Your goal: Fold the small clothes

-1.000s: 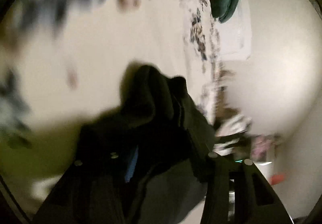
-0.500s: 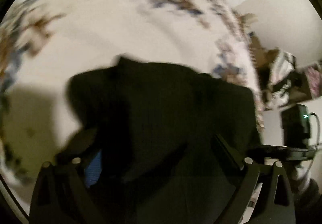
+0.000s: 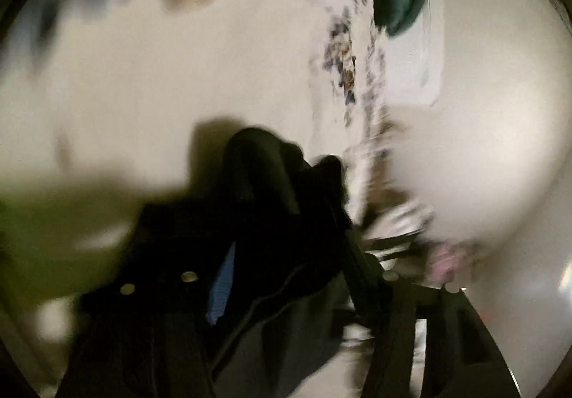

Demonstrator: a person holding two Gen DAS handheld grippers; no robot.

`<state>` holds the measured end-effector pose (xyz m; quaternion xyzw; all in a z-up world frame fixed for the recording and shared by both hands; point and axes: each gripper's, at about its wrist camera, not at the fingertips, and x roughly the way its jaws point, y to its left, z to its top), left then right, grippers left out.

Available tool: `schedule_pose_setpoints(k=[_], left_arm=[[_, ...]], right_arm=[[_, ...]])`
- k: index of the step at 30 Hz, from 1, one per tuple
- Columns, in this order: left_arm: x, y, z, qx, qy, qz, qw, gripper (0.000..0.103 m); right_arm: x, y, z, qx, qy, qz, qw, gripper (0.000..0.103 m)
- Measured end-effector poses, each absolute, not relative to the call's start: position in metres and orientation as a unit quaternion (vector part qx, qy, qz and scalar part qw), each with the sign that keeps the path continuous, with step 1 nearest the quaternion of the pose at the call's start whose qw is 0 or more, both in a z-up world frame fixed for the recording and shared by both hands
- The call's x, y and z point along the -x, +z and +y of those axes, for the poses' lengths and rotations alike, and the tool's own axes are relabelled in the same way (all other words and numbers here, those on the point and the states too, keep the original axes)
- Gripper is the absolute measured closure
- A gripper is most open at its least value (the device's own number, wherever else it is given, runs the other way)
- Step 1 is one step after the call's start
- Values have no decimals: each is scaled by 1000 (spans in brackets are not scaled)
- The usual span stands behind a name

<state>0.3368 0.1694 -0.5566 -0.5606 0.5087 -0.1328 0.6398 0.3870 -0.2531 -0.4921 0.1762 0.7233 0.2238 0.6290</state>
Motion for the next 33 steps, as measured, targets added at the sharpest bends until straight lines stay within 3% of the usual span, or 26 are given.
schedule_pose_setpoints(k=[2, 6, 10, 12, 13, 14, 19, 25, 30, 31, 33], left_arm=[[-341, -515, 171, 453, -97, 542, 701, 29], [-351, -456, 144, 318, -86, 551, 767, 28], [-366, -463, 108, 281, -124, 556, 773, 29], [-379, -477, 91, 261, -143, 563, 771, 67], [-378, -480, 85, 251, -152, 566, 770, 98], [-380, -482, 78, 245, -158, 563, 774, 99], [-365, -461, 103, 222, -118, 528, 811, 99], [-358, -501, 169, 268, -34, 554, 788, 99], [-354, -498, 193, 335, -28, 528, 780, 97], [-354, -496, 196, 361, -38, 516, 776, 95], [-359, -495, 196, 416, -75, 498, 757, 58]], right_arm=[[-387, -489, -252, -168, 224, 723, 632, 33], [-386, -488, -252, -167, 219, 720, 637, 33], [-385, -492, -254, -179, 212, 718, 638, 33], [-384, -494, -253, -183, 208, 718, 638, 33], [-384, -494, -253, -184, 207, 718, 639, 33], [-384, -494, -253, -184, 206, 717, 640, 33], [-385, -494, -257, -184, 208, 715, 641, 33], [-385, -490, -255, -184, 217, 713, 641, 33], [-392, -473, -256, -163, 211, 707, 655, 33], [-394, -470, -260, -166, 206, 705, 658, 33], [-401, -462, -269, -178, 201, 694, 668, 33]])
